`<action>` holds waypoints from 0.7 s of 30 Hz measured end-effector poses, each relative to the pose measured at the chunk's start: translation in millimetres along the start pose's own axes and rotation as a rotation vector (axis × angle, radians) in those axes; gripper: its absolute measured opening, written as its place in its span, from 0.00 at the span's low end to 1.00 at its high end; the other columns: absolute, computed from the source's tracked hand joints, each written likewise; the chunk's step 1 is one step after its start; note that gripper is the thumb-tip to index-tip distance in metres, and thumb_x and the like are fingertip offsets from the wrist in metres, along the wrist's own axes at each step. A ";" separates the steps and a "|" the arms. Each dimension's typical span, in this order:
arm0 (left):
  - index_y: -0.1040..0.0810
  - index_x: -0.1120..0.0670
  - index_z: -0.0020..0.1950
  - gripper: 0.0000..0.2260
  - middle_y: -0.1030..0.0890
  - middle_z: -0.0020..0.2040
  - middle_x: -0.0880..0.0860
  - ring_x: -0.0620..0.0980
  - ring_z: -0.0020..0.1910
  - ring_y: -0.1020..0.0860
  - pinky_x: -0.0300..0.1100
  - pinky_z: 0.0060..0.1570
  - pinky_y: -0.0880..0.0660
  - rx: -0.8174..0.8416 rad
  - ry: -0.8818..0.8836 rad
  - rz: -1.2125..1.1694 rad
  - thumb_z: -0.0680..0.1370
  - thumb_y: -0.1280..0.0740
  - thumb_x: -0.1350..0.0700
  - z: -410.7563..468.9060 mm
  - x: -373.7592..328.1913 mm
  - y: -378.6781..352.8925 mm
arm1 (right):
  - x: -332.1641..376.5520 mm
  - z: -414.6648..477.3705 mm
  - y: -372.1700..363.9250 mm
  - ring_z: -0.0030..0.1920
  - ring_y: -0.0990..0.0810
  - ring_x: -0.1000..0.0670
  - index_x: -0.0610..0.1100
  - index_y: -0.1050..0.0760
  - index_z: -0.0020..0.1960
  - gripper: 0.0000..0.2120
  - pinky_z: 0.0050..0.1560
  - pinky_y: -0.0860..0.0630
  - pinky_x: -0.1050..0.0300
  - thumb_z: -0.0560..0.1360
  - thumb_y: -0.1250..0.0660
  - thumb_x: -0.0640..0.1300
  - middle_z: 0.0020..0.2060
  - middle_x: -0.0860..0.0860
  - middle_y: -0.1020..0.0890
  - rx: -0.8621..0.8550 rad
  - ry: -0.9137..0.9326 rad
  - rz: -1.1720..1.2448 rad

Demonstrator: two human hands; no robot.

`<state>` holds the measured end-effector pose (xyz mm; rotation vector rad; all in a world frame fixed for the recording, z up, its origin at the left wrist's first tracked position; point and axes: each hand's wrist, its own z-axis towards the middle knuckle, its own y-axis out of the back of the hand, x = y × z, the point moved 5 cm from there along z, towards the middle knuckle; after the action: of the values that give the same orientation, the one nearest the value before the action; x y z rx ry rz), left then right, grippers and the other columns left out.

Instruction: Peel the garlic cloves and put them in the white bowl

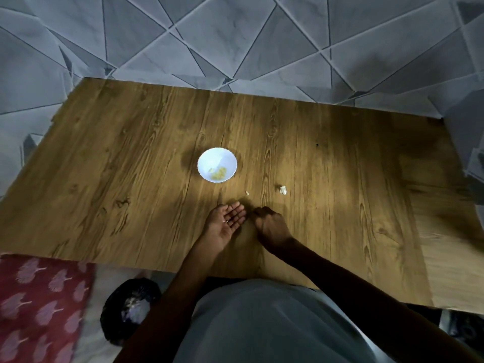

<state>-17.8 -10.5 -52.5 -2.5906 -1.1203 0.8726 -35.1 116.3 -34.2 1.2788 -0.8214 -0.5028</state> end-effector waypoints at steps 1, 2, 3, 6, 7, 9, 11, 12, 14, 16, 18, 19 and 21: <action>0.23 0.62 0.55 0.16 0.20 0.53 0.59 0.53 0.47 0.20 0.47 0.58 0.28 -0.002 -0.006 0.007 0.84 0.48 0.57 0.0 -1.0 -0.1 | -6.0 2.7 -1.1 0.44 0.17 0.42 0.37 0.19 0.50 0.10 0.41 0.20 0.51 0.69 0.30 0.33 0.45 0.41 0.17 0.017 -0.095 0.099; 0.22 0.62 0.54 0.16 0.20 0.54 0.60 0.53 0.47 0.20 0.47 0.58 0.28 -0.006 -0.014 0.011 0.84 0.48 0.57 -0.4 -1.7 -0.3 | -13.5 5.0 -0.7 0.45 0.17 0.45 0.39 0.19 0.51 0.10 0.45 0.20 0.52 0.69 0.29 0.33 0.46 0.44 0.16 0.049 -0.231 0.246; 0.22 0.62 0.53 0.17 0.20 0.54 0.60 0.53 0.47 0.20 0.47 0.58 0.28 -0.016 -0.020 0.017 0.84 0.48 0.57 -0.5 -2.0 -0.7 | -20.3 6.7 0.6 0.43 0.17 0.51 0.42 0.18 0.48 0.10 0.45 0.20 0.57 0.70 0.29 0.32 0.44 0.47 0.15 0.067 -0.362 0.419; 0.22 0.62 0.51 0.16 0.19 0.48 0.59 0.53 0.46 0.19 0.44 0.50 0.24 -0.036 -0.018 0.017 0.84 0.48 0.57 -2.3 -1.5 -3.3 | -20.4 13.3 18.0 0.32 0.19 0.62 0.39 0.15 0.45 0.07 0.36 0.24 0.70 0.71 0.29 0.30 0.39 0.48 0.14 0.032 -0.579 0.859; 0.23 0.61 0.49 0.15 0.17 0.43 0.58 0.52 0.41 0.18 0.42 0.42 0.22 -0.033 -0.002 0.005 0.83 0.47 0.57 -2.9 0.7 -5.5 | -15.0 14.6 23.9 0.32 0.18 0.60 0.37 0.16 0.46 0.07 0.36 0.23 0.68 0.72 0.30 0.29 0.39 0.45 0.14 0.040 -0.595 1.000; 0.24 0.60 0.42 0.14 0.19 0.31 0.55 0.49 0.27 0.21 0.36 0.28 0.24 -0.024 0.045 -0.027 0.82 0.45 0.57 -5.0 6.5 -10.2 | -6.6 17.9 33.9 0.36 0.16 0.55 0.37 0.16 0.46 0.09 0.39 0.18 0.61 0.72 0.31 0.27 0.38 0.46 0.14 0.056 -0.560 1.063; 0.25 0.59 0.39 0.13 0.24 0.27 0.53 0.46 0.24 0.26 0.35 0.26 0.27 -0.021 0.073 -0.052 0.81 0.42 0.58 -6.4 10.2 -15.2 | -4.8 20.7 39.9 0.37 0.16 0.55 0.41 0.15 0.44 0.09 0.41 0.18 0.60 0.69 0.29 0.30 0.36 0.50 0.14 0.028 -0.512 0.891; 0.26 0.58 0.38 0.12 0.24 0.28 0.53 0.46 0.24 0.27 0.35 0.26 0.27 -0.007 0.079 -0.059 0.80 0.42 0.59 -5.3 11.1 -17.8 | -4.6 22.5 43.1 0.36 0.16 0.57 0.43 0.15 0.42 0.08 0.39 0.19 0.62 0.67 0.27 0.32 0.35 0.51 0.14 0.009 -0.495 0.800; 0.25 0.59 0.40 0.11 0.22 0.30 0.54 0.46 0.25 0.24 0.35 0.27 0.25 0.015 0.082 -0.077 0.80 0.43 0.60 -4.2 12.2 -22.2 | -2.0 25.3 48.8 0.33 0.18 0.58 0.47 0.16 0.38 0.07 0.36 0.21 0.62 0.65 0.25 0.36 0.33 0.54 0.15 -0.017 -0.452 0.679; 0.24 0.59 0.42 0.11 0.19 0.33 0.55 0.49 0.29 0.21 0.36 0.30 0.22 0.020 0.092 -0.105 0.80 0.43 0.60 -4.8 11.7 -24.1 | -0.1 25.8 50.6 0.32 0.19 0.58 0.50 0.18 0.36 0.09 0.35 0.21 0.60 0.65 0.27 0.36 0.31 0.54 0.17 -0.029 -0.437 0.637; 0.21 0.61 0.41 0.14 0.18 0.33 0.57 0.50 0.29 0.19 0.38 0.31 0.21 0.030 0.098 -0.112 0.80 0.44 0.60 -5.1 11.3 -26.1 | -0.5 23.6 49.8 0.32 0.19 0.57 0.49 0.19 0.36 0.11 0.35 0.21 0.59 0.65 0.29 0.33 0.31 0.54 0.17 -0.036 -0.436 0.658; 0.20 0.62 0.38 0.17 0.18 0.33 0.57 0.51 0.28 0.19 0.38 0.30 0.21 0.043 0.103 -0.109 0.80 0.45 0.60 -5.9 11.5 -27.7 | -0.8 22.3 50.3 0.33 0.18 0.57 0.48 0.18 0.37 0.11 0.36 0.20 0.57 0.65 0.29 0.32 0.31 0.54 0.17 -0.038 -0.430 0.672; 0.18 0.63 0.34 0.22 0.18 0.32 0.58 0.50 0.25 0.21 0.38 0.30 0.22 0.049 0.113 -0.107 0.80 0.46 0.61 -6.5 13.5 -29.7 | -1.6 20.1 52.9 0.34 0.17 0.55 0.45 0.17 0.39 0.12 0.37 0.19 0.58 0.65 0.30 0.29 0.32 0.53 0.16 -0.051 -0.408 0.691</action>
<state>-24.6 20.3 -41.7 -2.4807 -1.1783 0.7127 -57.3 117.5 17.8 0.7734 -1.5049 -0.2177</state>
